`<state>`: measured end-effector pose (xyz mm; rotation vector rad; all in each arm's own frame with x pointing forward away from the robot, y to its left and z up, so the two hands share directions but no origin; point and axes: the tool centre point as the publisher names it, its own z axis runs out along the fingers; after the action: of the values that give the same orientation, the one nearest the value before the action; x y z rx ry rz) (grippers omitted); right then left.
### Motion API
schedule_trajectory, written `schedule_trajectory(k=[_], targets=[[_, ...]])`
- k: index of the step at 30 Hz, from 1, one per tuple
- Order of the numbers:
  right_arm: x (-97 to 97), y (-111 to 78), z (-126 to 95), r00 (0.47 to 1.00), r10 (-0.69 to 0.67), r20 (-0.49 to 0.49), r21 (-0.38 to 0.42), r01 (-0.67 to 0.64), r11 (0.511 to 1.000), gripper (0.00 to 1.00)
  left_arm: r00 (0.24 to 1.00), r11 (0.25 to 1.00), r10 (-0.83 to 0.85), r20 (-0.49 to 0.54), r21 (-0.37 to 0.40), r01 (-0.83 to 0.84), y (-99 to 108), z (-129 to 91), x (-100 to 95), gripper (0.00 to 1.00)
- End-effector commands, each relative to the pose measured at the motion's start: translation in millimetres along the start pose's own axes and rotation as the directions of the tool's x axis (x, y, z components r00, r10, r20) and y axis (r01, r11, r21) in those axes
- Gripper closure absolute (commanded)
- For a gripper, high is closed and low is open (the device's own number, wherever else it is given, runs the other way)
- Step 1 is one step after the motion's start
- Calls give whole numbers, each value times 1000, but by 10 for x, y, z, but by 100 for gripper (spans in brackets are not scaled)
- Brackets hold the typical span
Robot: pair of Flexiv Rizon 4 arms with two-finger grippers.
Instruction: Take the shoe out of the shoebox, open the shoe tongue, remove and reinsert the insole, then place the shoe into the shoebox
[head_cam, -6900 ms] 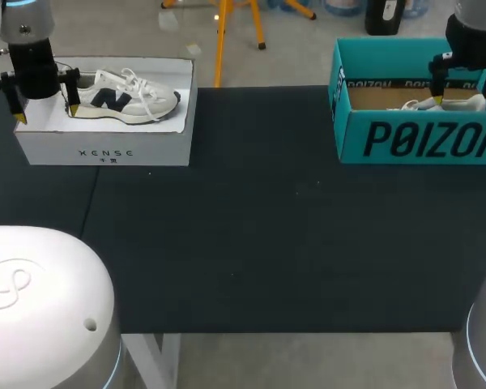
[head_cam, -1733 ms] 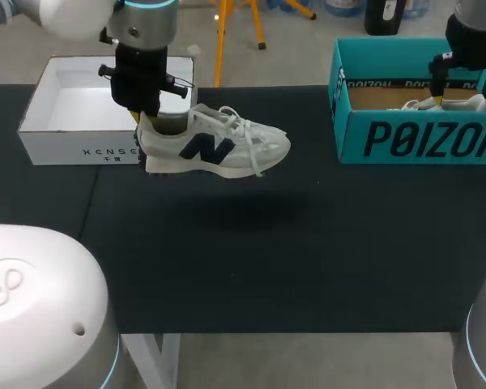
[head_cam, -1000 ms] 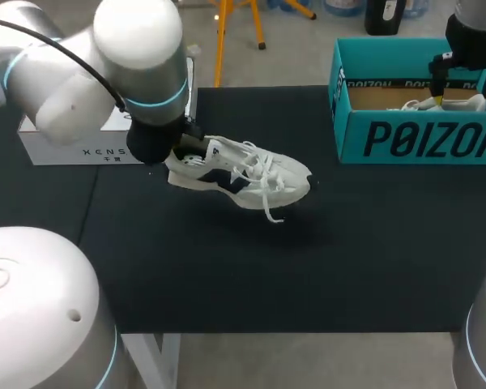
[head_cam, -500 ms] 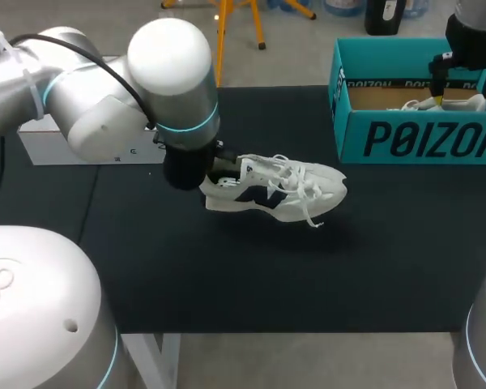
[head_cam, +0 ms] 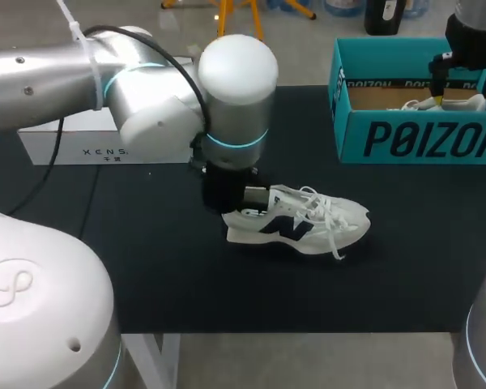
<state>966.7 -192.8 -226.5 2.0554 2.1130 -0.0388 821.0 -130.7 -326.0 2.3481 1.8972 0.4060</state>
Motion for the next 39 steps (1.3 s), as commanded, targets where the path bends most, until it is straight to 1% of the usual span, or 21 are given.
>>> schedule_trajectory(k=[1, 3, 4, 5, 11, 15, 23, 24, 25, 26, 27, 29, 31, 34, 36, 38, 39], targets=[[4, -10, 1, 1000, 1, 1, -2, -1, 1000, 0, 1000, 1000, -23, -20, -1, 23, -135, 5, 6, 100], [4, -10, 1, 1000, 1, 1, -2, -1, 1000, 0, 999, 999, -30, -39, 13, 30, -163, 55, 33, 100], [4, -10, 1, 1000, 1, 1, -2, -1, 1000, 0, 999, 999, -34, -25, 20, 35, -170, 76, 35, 100], [4, -10, 1, 1000, 1, 1, -2, -1, 1000, 0, 999, 999, -29, -39, 15, 29, -172, 94, 34, 100], [4, -10, 1, 1000, 1, 1, -2, -1, 1000, 0, 999, 999, -35, -23, 23, 36, -137, 180, -30, 100], [4, -10, 1, 1000, 1, 1, -2, -1, 1000, 0, 999, 999, -38, -19, 25, 39, -130, 202, -65, 100], [4, -10, 1, 1000, 1, 1, -2, -1, 1000, 0, 999, 999, -29, -39, 44, 31, -123, 247, -69, 100], [4, -10, 1, 1000, 1, 1, -2, -1, 1000, 0, 999, 999, -30, -40, 44, 32, -129, 248, -70, 81], [4, -10, 1, 1000, 1, 1, -2, -1, 1000, 0, 999, 998, -31, -41, 46, 33, -133, 249, -71, 51], [4, -10, 1, 1000, 1, 1, -2, -1, 1000, 0, 998, 998, -34, -44, 48, 36, -137, 249, -71, 8], [4, -10, 1, 1000, 1, 1, -2, -1, 1000, 0, 998, 998, -38, -50, 48, 40, -140, 249, -71, 0], [4, -10, 1, 1000, 1, 1, -2, -1, 1000, 0, 998, 998, -43, -52, 49, 45, -142, 238, -62, 0], [4, -10, 1, 1000, 1, 1, -2, -1, 1000, 0, 997, 998, -52, -54, 28, 54, -123, 167, -42, 0], [4, -10, 1, 1000, 1, 1, -2, -1, 1000, 0, 995, 995, -88, -41, -43, 86, -61, -73, 17, 0], [4, -10, 1, 1000, 1, 1, -2, -1, 1000, 0, 991, 987, -127, -32, -107, 123, -14, -273, 93, 0], [4, -10, 1, 1000, 1, 1, -2, -1, 1000, 0, 987, 976, -163, 7, -142, 162, -5, -412, 168, 0], [4, -10, 1, 1000, 1, 1, -2, -1, 1000, 0, 979, 964, -204, 27, -168, 206, -22, -485, 243, 0]])
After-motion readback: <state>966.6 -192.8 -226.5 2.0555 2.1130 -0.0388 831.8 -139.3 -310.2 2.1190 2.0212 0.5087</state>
